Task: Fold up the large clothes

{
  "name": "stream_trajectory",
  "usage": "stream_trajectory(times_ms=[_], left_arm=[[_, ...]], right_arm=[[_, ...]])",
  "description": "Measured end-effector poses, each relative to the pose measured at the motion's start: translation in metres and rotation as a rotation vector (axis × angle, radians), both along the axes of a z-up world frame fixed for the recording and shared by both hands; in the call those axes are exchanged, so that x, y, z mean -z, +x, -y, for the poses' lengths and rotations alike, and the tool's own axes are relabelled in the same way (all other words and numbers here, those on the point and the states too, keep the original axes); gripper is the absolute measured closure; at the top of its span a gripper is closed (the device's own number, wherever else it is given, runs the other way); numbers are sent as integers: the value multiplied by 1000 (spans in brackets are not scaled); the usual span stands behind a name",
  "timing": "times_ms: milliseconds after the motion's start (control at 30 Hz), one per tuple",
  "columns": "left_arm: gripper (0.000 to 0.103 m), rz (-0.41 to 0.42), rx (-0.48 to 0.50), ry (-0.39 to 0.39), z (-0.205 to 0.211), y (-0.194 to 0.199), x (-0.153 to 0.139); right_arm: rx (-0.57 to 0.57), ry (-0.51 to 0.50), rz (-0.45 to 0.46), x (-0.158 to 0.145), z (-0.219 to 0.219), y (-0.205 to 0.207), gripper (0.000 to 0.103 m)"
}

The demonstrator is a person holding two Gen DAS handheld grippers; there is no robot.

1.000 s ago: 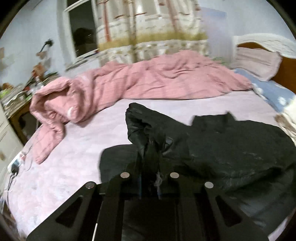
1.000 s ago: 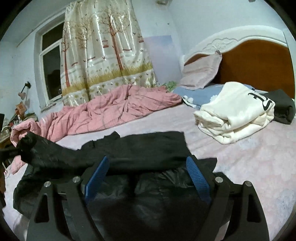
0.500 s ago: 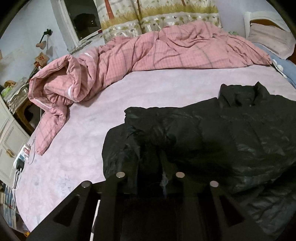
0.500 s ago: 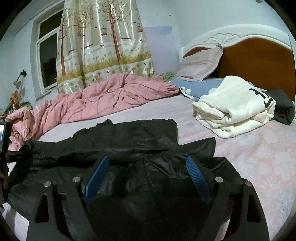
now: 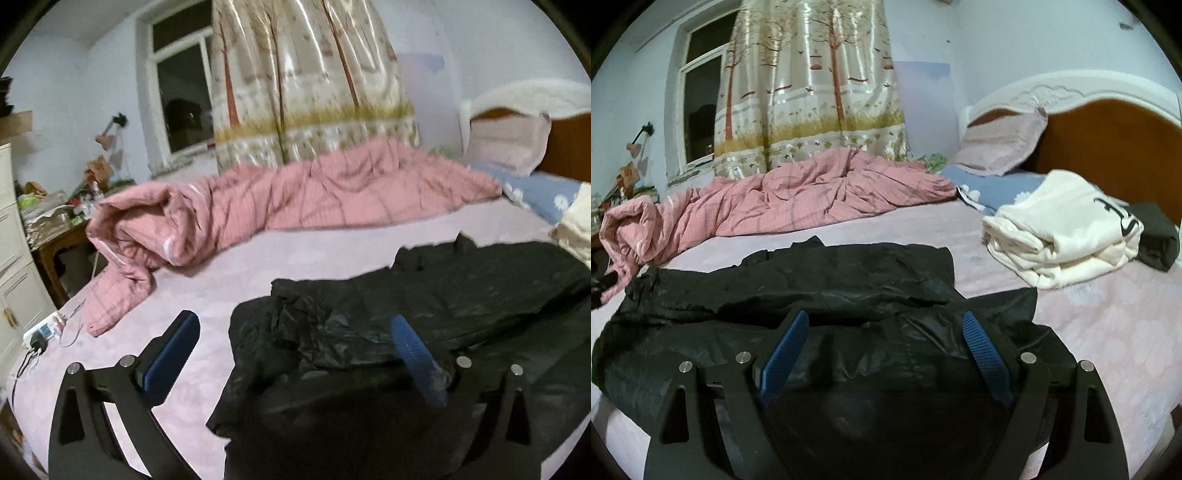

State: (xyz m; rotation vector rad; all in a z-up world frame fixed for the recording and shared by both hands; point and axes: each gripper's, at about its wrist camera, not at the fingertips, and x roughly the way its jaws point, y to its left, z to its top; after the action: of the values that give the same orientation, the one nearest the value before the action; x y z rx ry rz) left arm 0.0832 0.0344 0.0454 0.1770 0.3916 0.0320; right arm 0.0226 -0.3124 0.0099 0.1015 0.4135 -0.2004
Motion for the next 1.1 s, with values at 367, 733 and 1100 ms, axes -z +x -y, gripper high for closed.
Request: stream_trajectory(times_ms=[367, 733, 1100], left_arm=[[0, 79, 92, -40, 13, -68, 0], [0, 28, 77, -31, 20, -76, 38], [0, -82, -29, -124, -41, -13, 33]], right_arm=[[-38, -77, 30, -10, -25, -20, 10], [-51, -88, -29, 2, -30, -35, 10], [102, 2, -47, -11, 45, -10, 10]])
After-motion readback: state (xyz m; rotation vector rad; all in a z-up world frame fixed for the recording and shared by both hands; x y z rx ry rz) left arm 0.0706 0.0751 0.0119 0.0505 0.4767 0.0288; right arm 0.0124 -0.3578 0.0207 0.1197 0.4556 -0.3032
